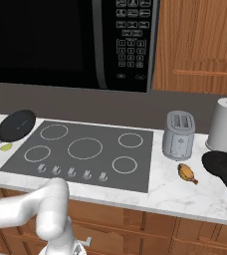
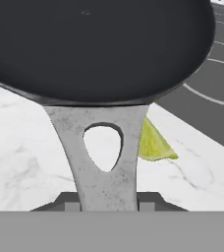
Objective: Place both pans onto different burners. Then place the lemon wedge and the chicken drumstick on different pans.
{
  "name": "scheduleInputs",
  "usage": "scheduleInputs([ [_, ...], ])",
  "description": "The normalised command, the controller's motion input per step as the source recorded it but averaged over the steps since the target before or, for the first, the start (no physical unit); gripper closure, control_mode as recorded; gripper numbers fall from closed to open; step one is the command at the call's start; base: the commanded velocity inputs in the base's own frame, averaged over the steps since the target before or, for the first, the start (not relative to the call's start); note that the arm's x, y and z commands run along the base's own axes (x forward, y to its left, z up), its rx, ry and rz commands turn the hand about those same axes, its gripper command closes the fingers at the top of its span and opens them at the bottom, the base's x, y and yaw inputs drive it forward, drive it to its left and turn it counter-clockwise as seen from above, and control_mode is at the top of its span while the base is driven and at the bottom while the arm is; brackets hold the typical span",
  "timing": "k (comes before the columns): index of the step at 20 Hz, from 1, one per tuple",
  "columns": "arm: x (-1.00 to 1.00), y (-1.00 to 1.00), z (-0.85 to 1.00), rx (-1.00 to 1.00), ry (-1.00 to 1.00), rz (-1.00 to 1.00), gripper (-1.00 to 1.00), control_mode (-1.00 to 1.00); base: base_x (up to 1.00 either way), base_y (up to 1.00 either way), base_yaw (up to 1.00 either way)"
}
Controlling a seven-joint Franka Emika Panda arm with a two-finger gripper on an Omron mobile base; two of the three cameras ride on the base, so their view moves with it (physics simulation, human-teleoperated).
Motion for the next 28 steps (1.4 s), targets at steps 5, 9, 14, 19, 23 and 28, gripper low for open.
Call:
scheduleInputs([
  [5, 0.00, -0.47, 0.18, 0.16, 0.00, -0.06, 1.00, -1.00, 0.00, 0.00, 0.00],
  [9, 0.00, -0.52, 0.22, 0.22, 0.00, -0.03, 1.00, -1.00, 0.00, 0.00, 0.00],
  [14, 0.00, -0.47, 0.09, 0.19, 0.00, -0.01, 1.00, -1.00, 0.00, 0.00, 0.00],
  [19, 0.00, -0.30, 0.00, 0.14, 0.00, 0.00, 1.00, -1.00, 0.00, 0.00, 0.00],
  [23, 0.00, -0.21, 0.00, 0.15, 0.00, 0.00, 1.00, -1.00, 0.00, 0.00, 0.00],
  [28, 0.00, -0.04, 0.00, 0.13, 0.03, 0.01, 1.00, -1.00, 0.00, 0.00, 0.00],
])
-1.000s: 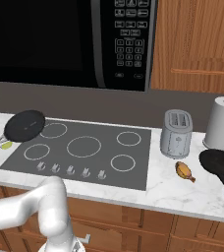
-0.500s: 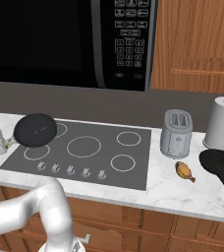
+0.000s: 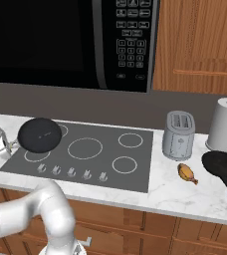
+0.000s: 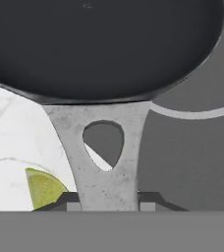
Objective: Place both pans onto different burners. Then place the lemon wedge and the chicken drumstick on different pans.
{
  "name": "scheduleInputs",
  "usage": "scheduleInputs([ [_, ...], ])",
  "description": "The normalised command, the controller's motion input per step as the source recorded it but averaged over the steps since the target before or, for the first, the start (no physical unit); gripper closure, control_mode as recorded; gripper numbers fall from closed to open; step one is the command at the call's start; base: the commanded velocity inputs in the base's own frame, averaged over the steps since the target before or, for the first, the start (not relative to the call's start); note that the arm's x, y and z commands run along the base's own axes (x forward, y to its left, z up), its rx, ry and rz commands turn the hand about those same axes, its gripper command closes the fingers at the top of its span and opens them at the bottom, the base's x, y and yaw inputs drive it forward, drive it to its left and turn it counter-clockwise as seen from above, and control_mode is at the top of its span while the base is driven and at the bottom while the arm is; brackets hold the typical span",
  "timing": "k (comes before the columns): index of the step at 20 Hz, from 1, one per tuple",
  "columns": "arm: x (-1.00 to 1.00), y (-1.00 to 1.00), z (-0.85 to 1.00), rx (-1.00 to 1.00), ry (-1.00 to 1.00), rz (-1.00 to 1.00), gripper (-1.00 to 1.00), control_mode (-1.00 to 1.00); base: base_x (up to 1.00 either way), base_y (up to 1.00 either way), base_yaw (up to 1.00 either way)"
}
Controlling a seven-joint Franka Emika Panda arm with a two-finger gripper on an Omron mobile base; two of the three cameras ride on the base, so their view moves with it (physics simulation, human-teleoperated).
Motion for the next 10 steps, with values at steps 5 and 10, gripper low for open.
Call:
scheduleInputs([
  [5, -0.05, 0.00, 0.00, 0.09, 0.03, 0.05, 1.00, -1.00, 0.00, 0.00, 0.00],
  [10, -0.35, 0.00, -0.02, 0.04, 0.02, 0.07, 1.00, -1.00, 0.00, 0.00, 0.00],
])
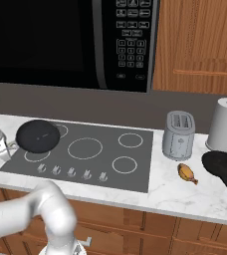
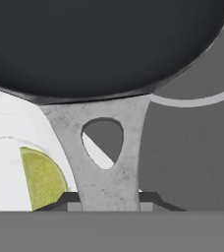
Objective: Place both pans onto different burners. Then place the lemon wedge and the chicken drumstick on different pans.
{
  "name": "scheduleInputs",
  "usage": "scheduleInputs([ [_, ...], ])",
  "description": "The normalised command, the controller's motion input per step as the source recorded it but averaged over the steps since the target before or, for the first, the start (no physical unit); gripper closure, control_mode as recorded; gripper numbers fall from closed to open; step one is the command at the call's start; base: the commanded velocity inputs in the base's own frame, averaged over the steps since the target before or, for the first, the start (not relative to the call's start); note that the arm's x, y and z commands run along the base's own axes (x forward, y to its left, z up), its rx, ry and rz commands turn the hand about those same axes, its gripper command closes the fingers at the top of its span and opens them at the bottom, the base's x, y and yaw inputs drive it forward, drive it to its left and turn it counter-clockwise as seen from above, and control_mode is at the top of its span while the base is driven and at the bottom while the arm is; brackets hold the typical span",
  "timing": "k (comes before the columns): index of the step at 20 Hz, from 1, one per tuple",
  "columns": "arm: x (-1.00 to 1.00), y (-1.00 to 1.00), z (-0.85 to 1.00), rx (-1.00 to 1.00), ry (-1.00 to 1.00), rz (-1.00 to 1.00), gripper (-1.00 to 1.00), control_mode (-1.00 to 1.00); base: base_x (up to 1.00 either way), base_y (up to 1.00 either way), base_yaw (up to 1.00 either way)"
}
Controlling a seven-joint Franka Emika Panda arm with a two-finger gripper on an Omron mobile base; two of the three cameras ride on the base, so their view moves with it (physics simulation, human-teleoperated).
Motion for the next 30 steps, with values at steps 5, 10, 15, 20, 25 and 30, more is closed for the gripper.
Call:
scheduleInputs([
  [5, -0.67, -0.12, 0.00, 0.01, 0.00, 0.05, 1.00, -1.00, 0.00, 0.00, 0.00],
  [10, -0.67, -0.21, 0.00, 0.00, 0.00, 0.04, 1.00, -1.00, 0.00, 0.00, 0.00],
  [15, -0.17, -0.34, -0.01, 0.00, 0.00, 0.08, 1.00, -1.00, 0.00, 0.00, 0.00],
  [20, 0.02, -0.24, -0.13, 0.00, 0.01, 0.13, 1.00, -1.00, 0.00, 0.00, 0.00],
  [25, 0.04, -0.05, -0.23, 0.00, 0.04, 0.11, 1.00, -1.00, 0.00, 0.00, 0.00],
  [30, 0.02, 0.00, -0.26, 0.00, 0.06, 0.08, 1.00, -1.00, 0.00, 0.00, 0.00],
])
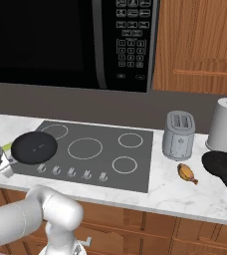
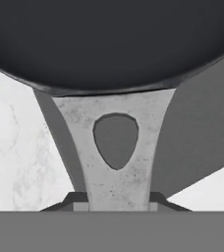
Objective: Place both pans onto different burners. Then place the lemon wedge and the chicken drumstick on different pans.
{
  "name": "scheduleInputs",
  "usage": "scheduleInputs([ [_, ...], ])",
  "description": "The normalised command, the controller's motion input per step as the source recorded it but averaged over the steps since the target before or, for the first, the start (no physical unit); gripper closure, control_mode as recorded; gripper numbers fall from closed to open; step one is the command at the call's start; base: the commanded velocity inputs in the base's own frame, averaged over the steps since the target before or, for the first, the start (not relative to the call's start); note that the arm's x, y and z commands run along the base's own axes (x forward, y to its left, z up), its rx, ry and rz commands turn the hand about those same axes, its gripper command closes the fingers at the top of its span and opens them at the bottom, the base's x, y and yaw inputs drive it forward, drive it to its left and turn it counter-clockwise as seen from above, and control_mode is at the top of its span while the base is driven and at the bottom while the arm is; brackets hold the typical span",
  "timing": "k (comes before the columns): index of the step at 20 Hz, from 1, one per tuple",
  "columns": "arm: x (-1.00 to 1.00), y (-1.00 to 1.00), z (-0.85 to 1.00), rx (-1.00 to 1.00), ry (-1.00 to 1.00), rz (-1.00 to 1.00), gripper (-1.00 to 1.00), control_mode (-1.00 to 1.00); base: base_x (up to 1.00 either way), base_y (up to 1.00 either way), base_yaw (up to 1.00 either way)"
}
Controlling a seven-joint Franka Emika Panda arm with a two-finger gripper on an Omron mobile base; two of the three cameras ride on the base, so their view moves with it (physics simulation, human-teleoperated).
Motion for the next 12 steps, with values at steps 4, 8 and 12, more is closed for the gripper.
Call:
scheduleInputs([
  [4, 0.08, 0.00, -0.23, 0.00, 0.04, 0.06, 1.00, -1.00, 0.00, 0.00, 0.00],
  [8, 0.03, -0.01, -0.18, 0.00, 0.01, 0.06, -1.00, -1.00, 0.00, 0.00, 0.00],
  [12, 0.00, -0.05, 0.00, 0.00, 0.00, 0.05, -1.00, -1.00, 0.00, 0.00, 0.00],
])
